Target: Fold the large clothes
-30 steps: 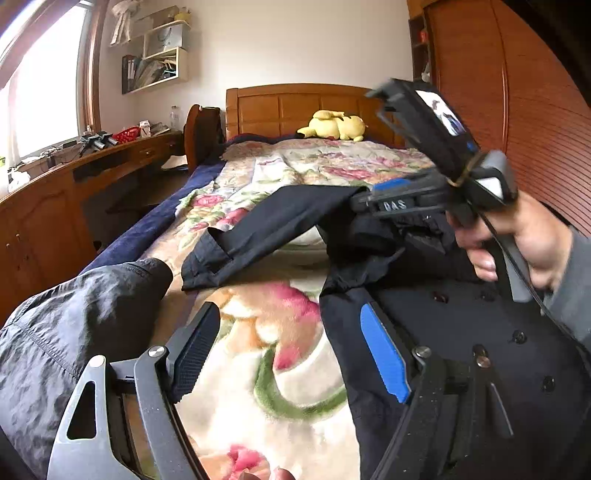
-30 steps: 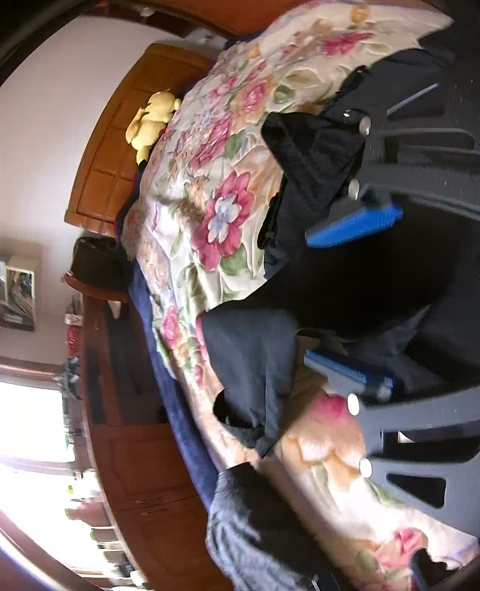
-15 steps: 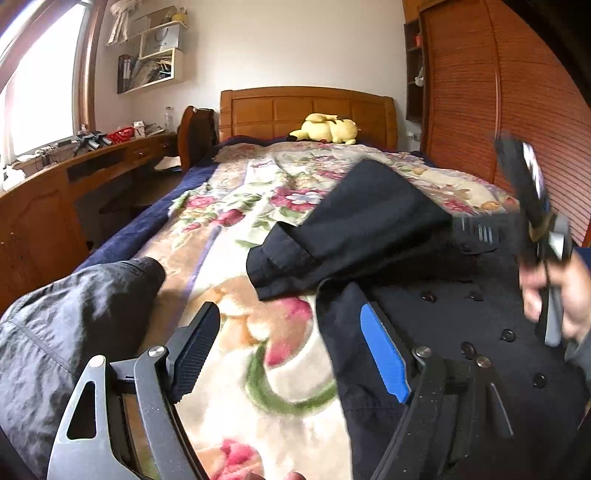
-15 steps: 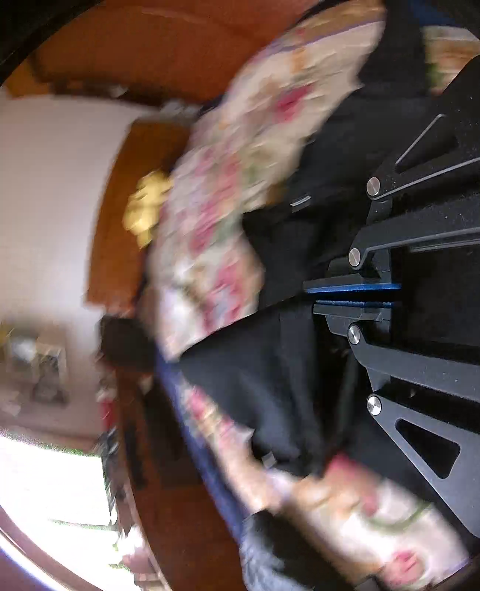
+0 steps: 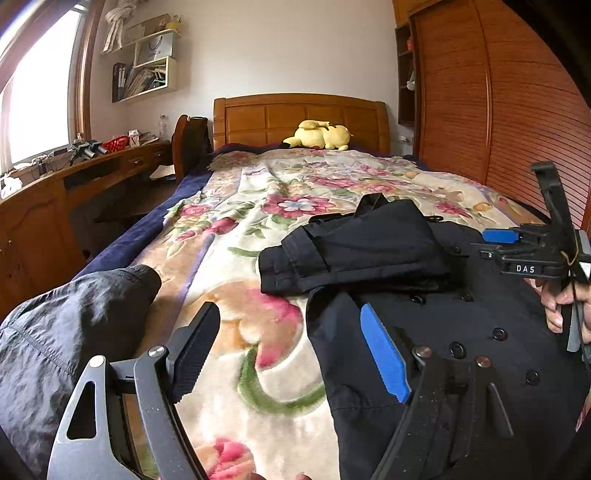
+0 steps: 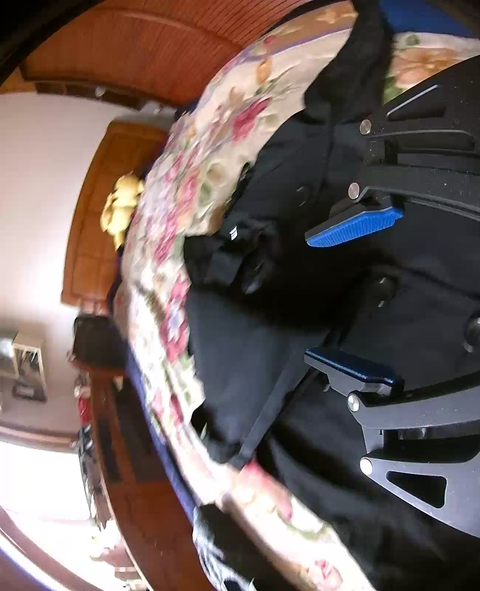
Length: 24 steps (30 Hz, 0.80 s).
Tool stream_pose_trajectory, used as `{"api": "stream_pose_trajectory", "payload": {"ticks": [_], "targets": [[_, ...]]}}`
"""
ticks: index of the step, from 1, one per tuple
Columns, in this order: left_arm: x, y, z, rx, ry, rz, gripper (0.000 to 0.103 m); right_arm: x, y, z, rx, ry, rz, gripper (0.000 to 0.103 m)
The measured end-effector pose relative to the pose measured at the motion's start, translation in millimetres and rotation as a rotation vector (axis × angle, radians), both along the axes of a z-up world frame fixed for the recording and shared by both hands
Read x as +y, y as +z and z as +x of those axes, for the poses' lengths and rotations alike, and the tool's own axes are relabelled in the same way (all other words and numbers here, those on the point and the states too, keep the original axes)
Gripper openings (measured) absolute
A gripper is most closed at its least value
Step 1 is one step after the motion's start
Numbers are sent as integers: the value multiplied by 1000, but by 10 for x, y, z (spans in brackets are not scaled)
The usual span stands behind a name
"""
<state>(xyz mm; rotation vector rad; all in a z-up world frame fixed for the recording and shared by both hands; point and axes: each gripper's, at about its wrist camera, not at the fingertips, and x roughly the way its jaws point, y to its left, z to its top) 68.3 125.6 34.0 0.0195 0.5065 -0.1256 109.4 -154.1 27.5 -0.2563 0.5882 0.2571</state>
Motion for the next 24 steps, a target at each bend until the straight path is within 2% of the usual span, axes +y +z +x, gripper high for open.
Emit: {"api": "stream_pose_trajectory", "payload": {"ticks": [3, 13, 20, 21, 22, 23, 24], "targets": [[33, -4, 3, 1, 0, -7, 79, 201, -4, 5, 11, 45, 1, 59], [82, -85, 54, 20, -1, 15, 79, 892, -269, 537, 125, 220, -77, 59], [83, -125, 96, 32, 3, 27, 80, 1024, -439, 881, 184, 237, -157, 59], [84, -132, 100, 35, 4, 28, 80, 1016, -453, 910, 199, 238, -156, 57], [85, -138, 103, 37, 6, 29, 79, 1000, -470, 938, 210, 230, -164, 41], [82, -139, 116, 41, 8, 31, 79, 975, -487, 960, 223, 222, -168, 31], [82, -147, 125, 46, 11, 33, 79, 978, -468, 986, 228, 220, -168, 26]]}}
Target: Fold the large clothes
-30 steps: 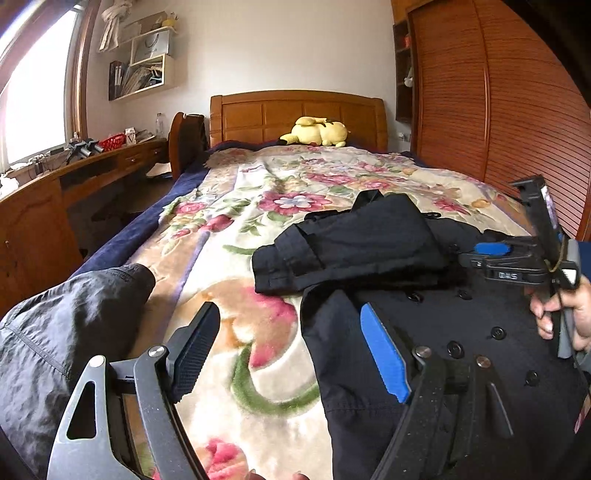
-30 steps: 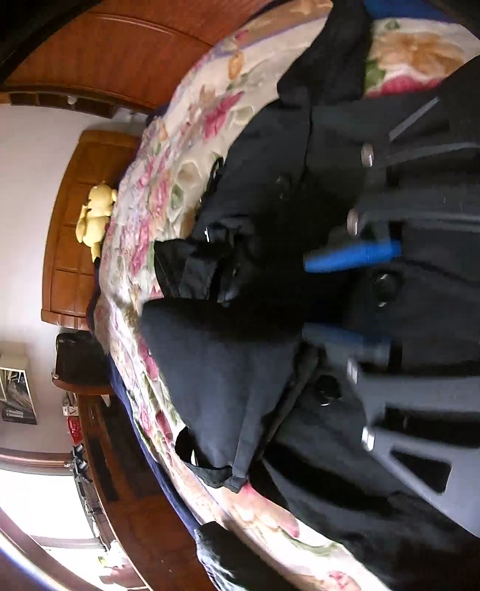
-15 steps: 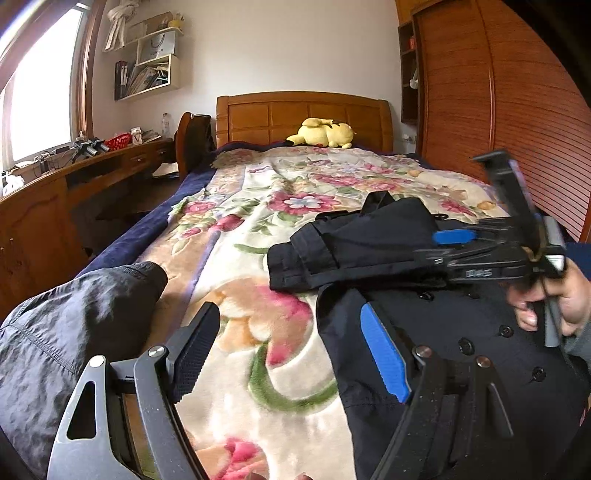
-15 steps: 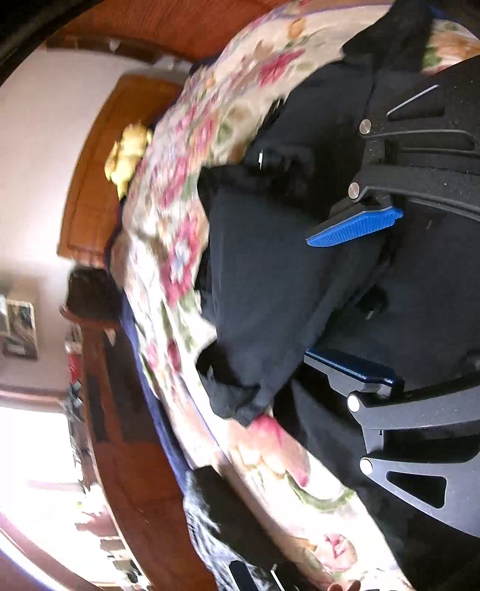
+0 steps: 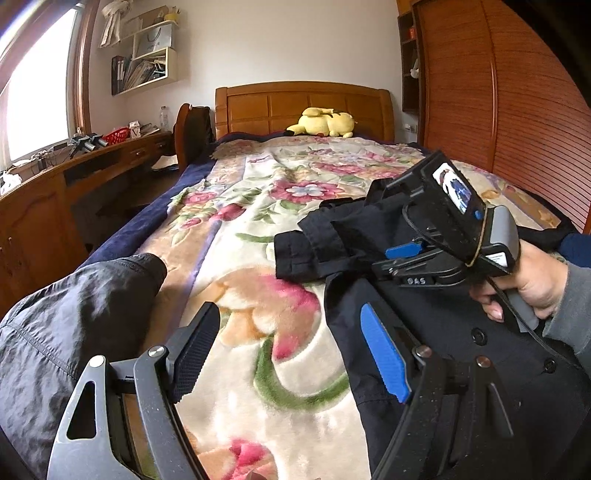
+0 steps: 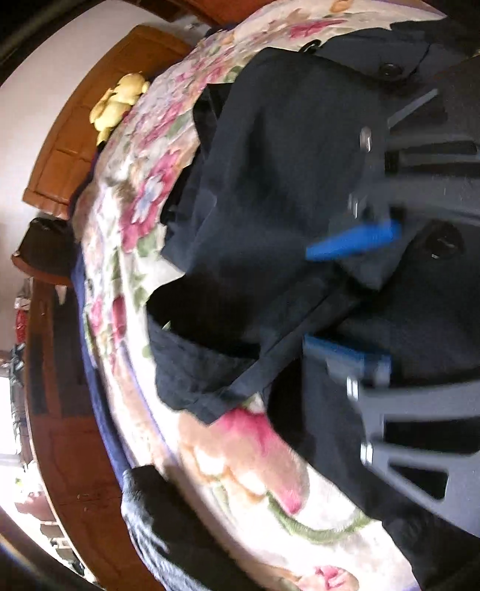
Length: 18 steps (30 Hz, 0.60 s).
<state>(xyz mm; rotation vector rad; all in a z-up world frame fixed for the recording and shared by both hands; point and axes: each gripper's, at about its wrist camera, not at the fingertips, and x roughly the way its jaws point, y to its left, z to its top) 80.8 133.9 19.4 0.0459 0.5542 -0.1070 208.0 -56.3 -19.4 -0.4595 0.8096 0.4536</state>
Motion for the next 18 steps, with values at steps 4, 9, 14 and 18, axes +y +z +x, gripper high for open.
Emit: {"api": "stream_pose_trajectory", "payload": {"ticks": [4, 9, 14, 18], "targets": [[9, -15, 5, 5, 2, -3, 79, 83, -4, 27, -64, 9, -25, 5], [12, -11, 3, 5, -2, -3, 80, 23, 147, -162, -139, -7, 2, 3], [-17, -39, 5, -3, -7, 14, 80, -112, 392, -411, -196, -14, 63, 3], [-19, -57, 14, -6, -1, 26, 80, -372, 474, -724, -226, -51, 133, 3]]}}
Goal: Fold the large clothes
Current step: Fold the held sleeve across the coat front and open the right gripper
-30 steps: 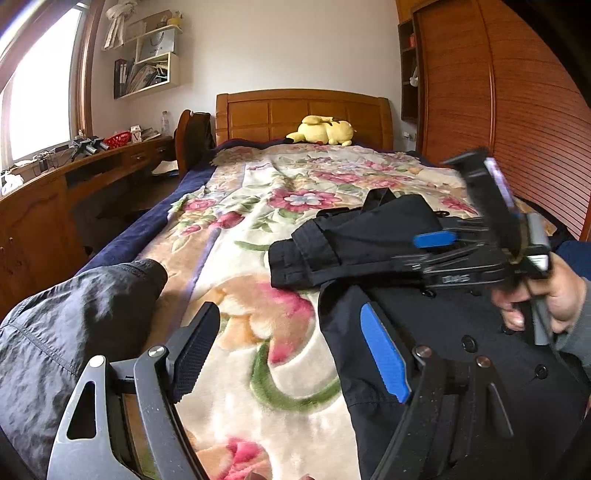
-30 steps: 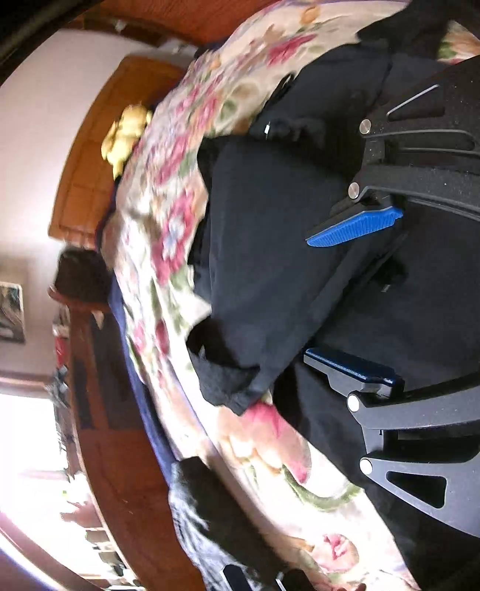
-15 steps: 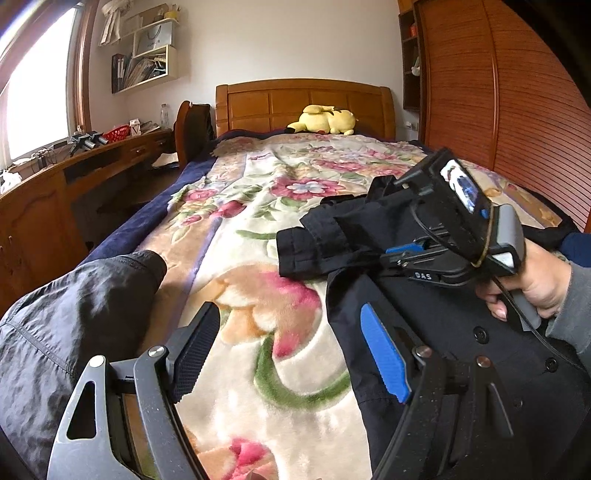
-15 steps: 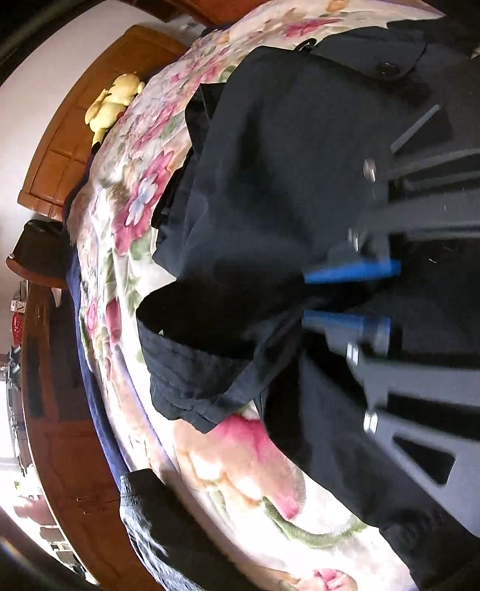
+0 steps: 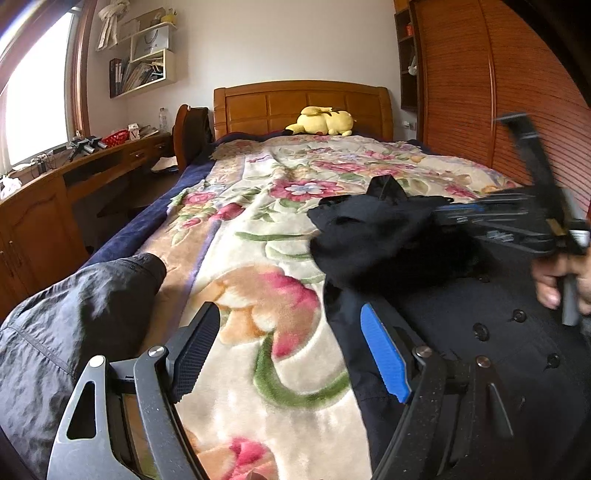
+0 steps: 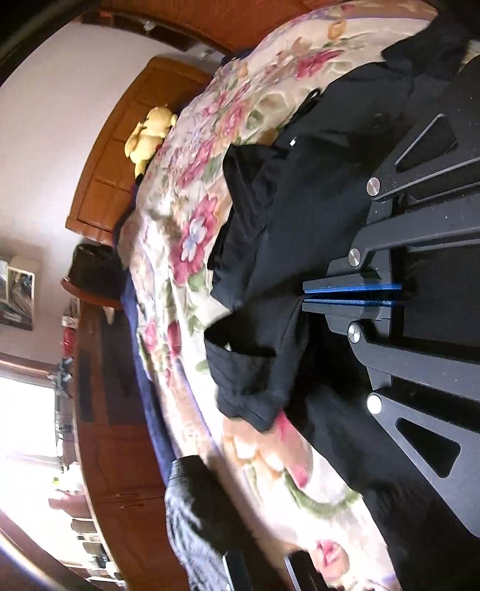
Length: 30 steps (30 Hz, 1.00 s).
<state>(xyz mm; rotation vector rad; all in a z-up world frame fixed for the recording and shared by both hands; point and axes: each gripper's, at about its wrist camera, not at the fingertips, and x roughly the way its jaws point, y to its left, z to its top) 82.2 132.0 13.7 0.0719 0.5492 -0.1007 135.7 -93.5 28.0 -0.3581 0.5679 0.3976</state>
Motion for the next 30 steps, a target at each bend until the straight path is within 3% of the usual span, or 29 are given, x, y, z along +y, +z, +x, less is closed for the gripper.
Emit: {"api": "stream_pose_trajectory", "payload": {"ticks": [9, 16, 19, 21, 22, 23, 30], "targets": [[-100, 21, -31, -11, -29, -1, 80, -560, -20, -453, -15, -171, 59, 3], [-92, 54, -61, -14, -28, -29, 80, -702, -85, -566, 62, -261, 48, 3], [-80, 80, -94, -26, -24, -27, 80, -698, -50, -724, 64, -266, 42, 14], [-71, 88, -107, -29, -24, -28, 80, -688, -25, -841, 67, -275, 55, 33], [-63, 87, -112, -29, -24, -28, 80, -721, 4, -946, 62, -278, 62, 48], [-62, 86, -110, -29, -23, -28, 80, -727, 30, -1013, 54, -273, 70, 53], [-43, 96, -117, -32, -26, -29, 80, -434, 46, -1388, 57, -128, 71, 54]]}}
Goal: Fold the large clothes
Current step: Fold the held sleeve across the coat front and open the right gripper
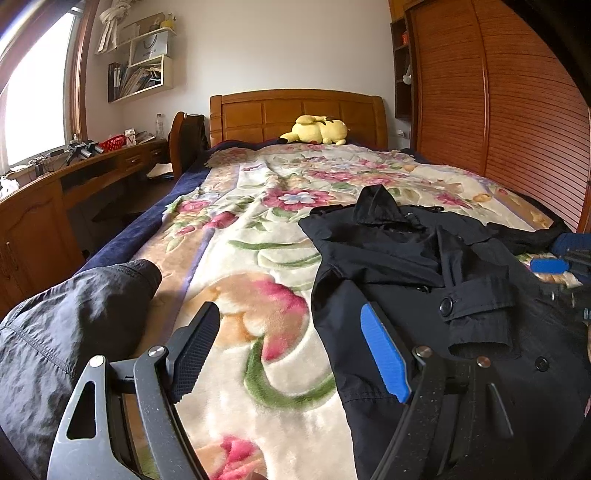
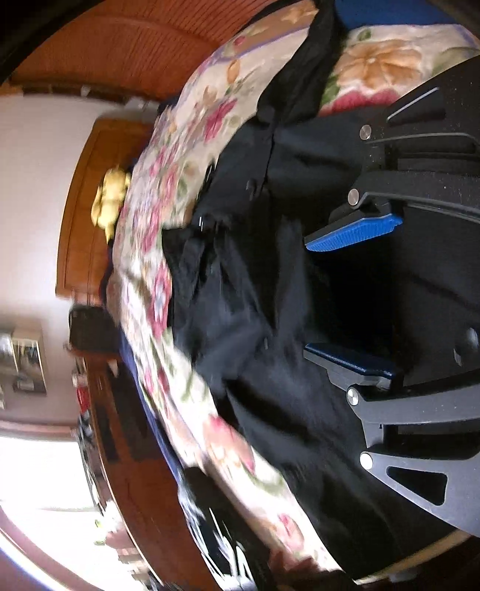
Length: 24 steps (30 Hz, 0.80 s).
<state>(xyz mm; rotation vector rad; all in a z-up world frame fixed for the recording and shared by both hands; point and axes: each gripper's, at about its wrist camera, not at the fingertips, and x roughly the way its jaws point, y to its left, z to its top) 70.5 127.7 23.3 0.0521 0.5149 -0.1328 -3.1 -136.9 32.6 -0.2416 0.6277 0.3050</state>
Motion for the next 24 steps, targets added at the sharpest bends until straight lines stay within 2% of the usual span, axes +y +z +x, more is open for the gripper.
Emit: {"api": "stream_pose_trajectory", "payload": {"ticks": [4, 9, 13, 16, 24], "targets": [[1, 11, -29, -13, -4, 4, 80, 270, -92, -141, 28, 80, -23, 69], [4, 13, -36, -12, -2, 3, 80, 402, -272, -137, 84, 124, -58, 69], [1, 37, -51, -15, 2, 3, 80, 382, -460, 29, 155, 98, -108, 69], [13, 30, -45, -14, 4, -6, 80, 344, -528, 174, 217, 82, -101, 69], [33, 27, -45, -11, 3, -4, 80, 328, -541, 146, 204, 74, -81, 69]]}}
